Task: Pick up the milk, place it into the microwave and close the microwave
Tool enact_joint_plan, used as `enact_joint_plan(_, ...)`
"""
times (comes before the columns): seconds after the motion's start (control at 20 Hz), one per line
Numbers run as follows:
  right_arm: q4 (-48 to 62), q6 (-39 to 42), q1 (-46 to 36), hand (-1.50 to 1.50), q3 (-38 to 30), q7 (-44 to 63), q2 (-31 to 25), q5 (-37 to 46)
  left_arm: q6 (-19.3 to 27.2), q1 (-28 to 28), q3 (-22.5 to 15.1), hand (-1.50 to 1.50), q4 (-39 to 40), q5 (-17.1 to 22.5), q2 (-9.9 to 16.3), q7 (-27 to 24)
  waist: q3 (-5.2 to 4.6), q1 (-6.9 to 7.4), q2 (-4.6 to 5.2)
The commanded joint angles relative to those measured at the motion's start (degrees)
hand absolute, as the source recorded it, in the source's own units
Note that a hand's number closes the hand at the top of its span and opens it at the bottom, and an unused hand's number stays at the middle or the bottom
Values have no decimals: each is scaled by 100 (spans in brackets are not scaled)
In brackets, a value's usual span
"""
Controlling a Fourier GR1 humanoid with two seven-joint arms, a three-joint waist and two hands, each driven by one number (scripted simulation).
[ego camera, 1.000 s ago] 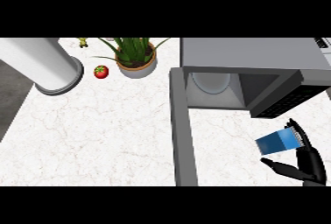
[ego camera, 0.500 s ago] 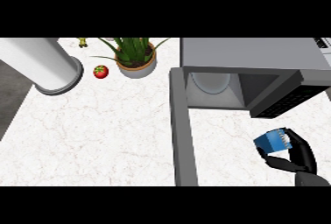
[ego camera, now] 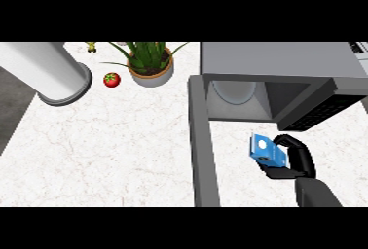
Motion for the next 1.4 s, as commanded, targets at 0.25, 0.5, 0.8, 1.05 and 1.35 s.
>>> enact_joint_plan(0.25,113,-325,-594,150,289,-305,449,243,216,145,17,-150,-722,539,-129,348,16,-50,7)
enact_joint_plan(0.5,61,-695,-973,150,205,-140,463,202,-182,424,470,-150,-451,1159,130,279,15,-2,2)
enact_joint_plan(0.8,215,-822,-1674,150,167,418,310,181,-308,177,433,-150,-187,712,-139,238,9,-16,7)
enact_joint_plan(1.05,605,-744,-2346,150,54,916,-101,172,133,-201,319,-150,-386,859,119,543,20,82,74)
enact_joint_plan(1.35,857,-914,-3015,150,20,1469,-305,223,-68,-350,197,-150,-215,631,82,537,23,230,136)
